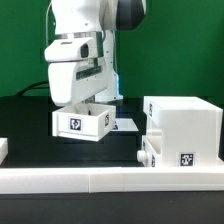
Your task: Assemble drawer
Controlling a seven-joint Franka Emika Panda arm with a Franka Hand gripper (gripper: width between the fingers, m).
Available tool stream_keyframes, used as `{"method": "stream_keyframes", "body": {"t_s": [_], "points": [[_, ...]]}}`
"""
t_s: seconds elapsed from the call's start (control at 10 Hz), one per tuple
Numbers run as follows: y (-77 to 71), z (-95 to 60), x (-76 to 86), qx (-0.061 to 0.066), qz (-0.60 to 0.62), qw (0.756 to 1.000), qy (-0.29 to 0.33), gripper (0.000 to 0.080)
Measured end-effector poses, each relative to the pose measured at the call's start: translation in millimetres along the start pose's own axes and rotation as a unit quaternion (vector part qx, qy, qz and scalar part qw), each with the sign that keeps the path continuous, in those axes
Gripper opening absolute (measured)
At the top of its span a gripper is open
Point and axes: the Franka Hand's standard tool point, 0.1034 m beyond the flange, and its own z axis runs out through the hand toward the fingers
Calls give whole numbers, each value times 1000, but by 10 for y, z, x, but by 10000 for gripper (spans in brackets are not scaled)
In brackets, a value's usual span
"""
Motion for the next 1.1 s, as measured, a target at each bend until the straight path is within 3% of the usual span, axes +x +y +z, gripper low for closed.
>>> {"method": "stream_keyframes", "body": {"t_s": [0.2, 0.4, 0.7, 1.1], "points": [[71, 10, 28, 4, -93, 996, -7, 42], [140, 9, 102, 7, -109, 994, -8, 42], [384, -13, 307, 1, -128, 992, -5, 42], [383, 10, 298, 1, -129, 992, -4, 42]]}}
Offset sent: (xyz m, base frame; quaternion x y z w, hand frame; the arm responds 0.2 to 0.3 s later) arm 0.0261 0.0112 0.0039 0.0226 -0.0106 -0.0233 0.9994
